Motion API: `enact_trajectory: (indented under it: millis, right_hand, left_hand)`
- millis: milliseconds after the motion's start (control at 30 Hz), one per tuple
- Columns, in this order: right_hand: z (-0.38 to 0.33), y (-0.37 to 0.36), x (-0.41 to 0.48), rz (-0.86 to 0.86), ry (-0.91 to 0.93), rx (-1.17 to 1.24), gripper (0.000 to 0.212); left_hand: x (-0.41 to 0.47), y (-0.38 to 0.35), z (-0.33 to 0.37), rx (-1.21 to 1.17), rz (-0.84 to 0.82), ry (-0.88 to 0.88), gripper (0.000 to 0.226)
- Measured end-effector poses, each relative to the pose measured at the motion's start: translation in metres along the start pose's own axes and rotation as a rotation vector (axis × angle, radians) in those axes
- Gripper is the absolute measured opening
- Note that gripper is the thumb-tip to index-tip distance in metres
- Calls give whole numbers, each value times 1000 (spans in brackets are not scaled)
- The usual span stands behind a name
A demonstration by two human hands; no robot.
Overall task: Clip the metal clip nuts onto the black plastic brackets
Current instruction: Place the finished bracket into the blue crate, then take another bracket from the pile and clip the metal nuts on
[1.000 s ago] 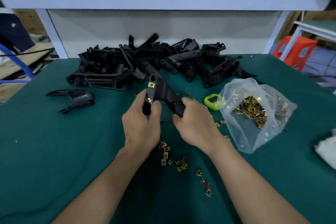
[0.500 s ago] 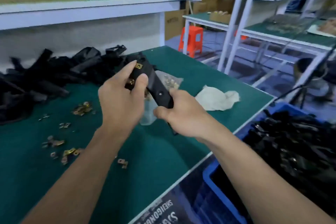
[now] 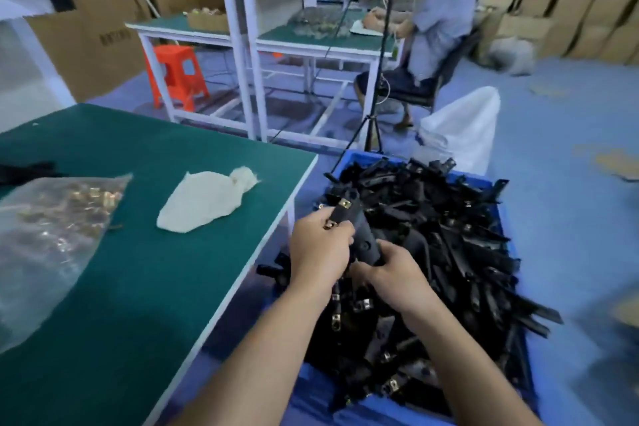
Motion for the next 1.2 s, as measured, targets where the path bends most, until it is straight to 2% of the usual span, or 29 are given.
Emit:
enact_trajectory:
  millis: [67, 133, 167, 200, 267, 333, 400, 467, 533, 567, 667, 800, 1067, 1200]
  right_hand:
    - [29, 23, 2, 80, -79, -31, 21]
    - [53, 42, 9, 142, -132, -39, 24]
    - [61, 51, 17, 191, -149, -34, 24]
    - [68, 61, 28, 251, -167, -16, 25]
    - [74, 83, 53, 368, -199, 46, 39]
    - [78, 101, 74, 448, -250, -7, 66]
    - [85, 106, 84, 460, -287, -312, 80]
    - [88, 89, 80, 483, -158, -550, 79]
    - [91, 52, 69, 442, 15, -665, 80]
    - [97, 32, 64, 379, 42, -708, 83]
    - [136, -6, 58, 233, -74, -748, 86]
    - [159, -1, 73, 244, -139, -774, 87]
    - [150, 11, 112, 134, -192, -793, 85]
    - [146, 13, 123, 70, -206, -834, 81]
  left_hand:
    - [8, -31, -25, -183, -87, 177, 12]
    - [14, -57, -44, -385, -195, 329, 21]
    - [18, -67, -52, -416, -234, 383, 14]
    - [19, -75, -57, -398, -271, 419, 18]
    - [24, -87, -70, -296, -307, 425, 46]
    - [26, -86, -79, -102, -286, 362, 60]
    - [25, -80, -92, 186, -284, 274, 62]
    - [24, -69, -114, 523, -258, 203, 70]
    - [23, -55, -140, 682, -186, 214, 84]
    - [21, -49, -153, 697, -161, 242, 90]
    - [13, -41, -193, 636, -197, 350, 102]
    - [7, -47, -220, 613, -307, 308, 112]
    - [24, -53, -210, 375, -435, 358, 113]
    - [15, -32, -209, 265, -367, 404, 105]
Point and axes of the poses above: each hand's wrist, its own x-axis towards the middle knuckle, its own y-axis out of the back of the hand, z = x × y, the point moved 4 cm from there along x, towards the middle knuckle
